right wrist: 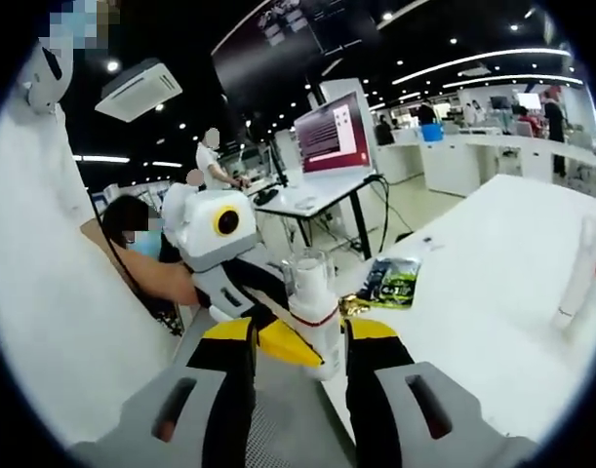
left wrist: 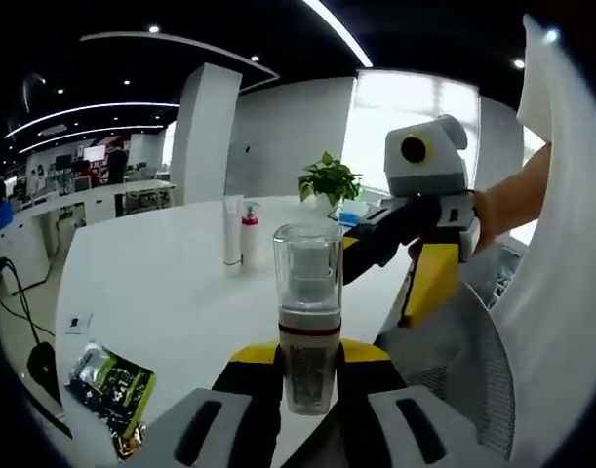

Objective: Arrange the skincare products in the storage area until every visible bottle or jar stands upright without overlapping.

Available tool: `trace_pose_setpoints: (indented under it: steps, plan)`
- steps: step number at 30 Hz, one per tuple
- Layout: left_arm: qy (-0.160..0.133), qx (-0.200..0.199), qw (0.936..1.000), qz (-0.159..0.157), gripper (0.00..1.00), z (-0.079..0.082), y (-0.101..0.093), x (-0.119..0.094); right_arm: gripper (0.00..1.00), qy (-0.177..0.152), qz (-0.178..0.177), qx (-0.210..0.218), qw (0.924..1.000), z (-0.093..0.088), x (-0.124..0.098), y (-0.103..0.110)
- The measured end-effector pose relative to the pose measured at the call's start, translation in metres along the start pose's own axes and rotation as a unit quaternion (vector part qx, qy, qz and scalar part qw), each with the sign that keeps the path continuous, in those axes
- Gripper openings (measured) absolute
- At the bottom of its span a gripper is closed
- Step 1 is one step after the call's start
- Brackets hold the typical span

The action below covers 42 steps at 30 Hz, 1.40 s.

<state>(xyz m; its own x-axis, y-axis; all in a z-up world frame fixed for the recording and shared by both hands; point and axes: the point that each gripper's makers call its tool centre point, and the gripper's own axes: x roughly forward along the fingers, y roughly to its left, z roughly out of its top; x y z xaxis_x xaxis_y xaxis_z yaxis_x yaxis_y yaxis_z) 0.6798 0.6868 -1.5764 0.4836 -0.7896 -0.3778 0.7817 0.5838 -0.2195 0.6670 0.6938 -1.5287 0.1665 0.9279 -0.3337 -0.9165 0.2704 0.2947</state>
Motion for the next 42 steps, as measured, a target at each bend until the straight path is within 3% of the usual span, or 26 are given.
trace_pose_setpoints:
  steps: [4,7,9,14,22,32,42]
  plan:
    - [0.0,0.01,0.9998,-0.018,0.21,0.001,-0.007,0.0,0.3,-0.007,0.0,-0.004,1.0,0.006,0.003,0.0]
    - [0.007,0.02,0.9992,-0.034,0.21,0.001,-0.011,0.0,0.3,0.006,-0.006,-0.021,0.9998,0.005,0.009,-0.001]
    - [-0.01,0.01,0.9983,-0.056,0.21,0.006,-0.016,-0.001,0.28,0.016,-0.008,-0.036,0.9992,0.003,0.012,-0.001]
    - [-0.014,0.006,0.9972,-0.073,0.21,0.005,-0.02,-0.003,0.22,0.031,-0.003,-0.045,0.9985,-0.002,0.016,0.003]
    - [0.014,0.019,0.997,-0.073,0.21,-0.008,-0.02,-0.004,0.21,0.061,-0.019,-0.06,0.9962,-0.013,0.021,0.006]
    - [0.007,0.01,0.9969,-0.078,0.21,-0.007,-0.02,-0.007,0.2,0.056,-0.069,-0.044,0.9951,-0.012,0.02,0.004]
    - [0.013,0.011,0.9968,-0.078,0.21,-0.011,-0.021,-0.006,0.2,0.069,-0.077,-0.035,0.9941,-0.015,0.02,0.003]
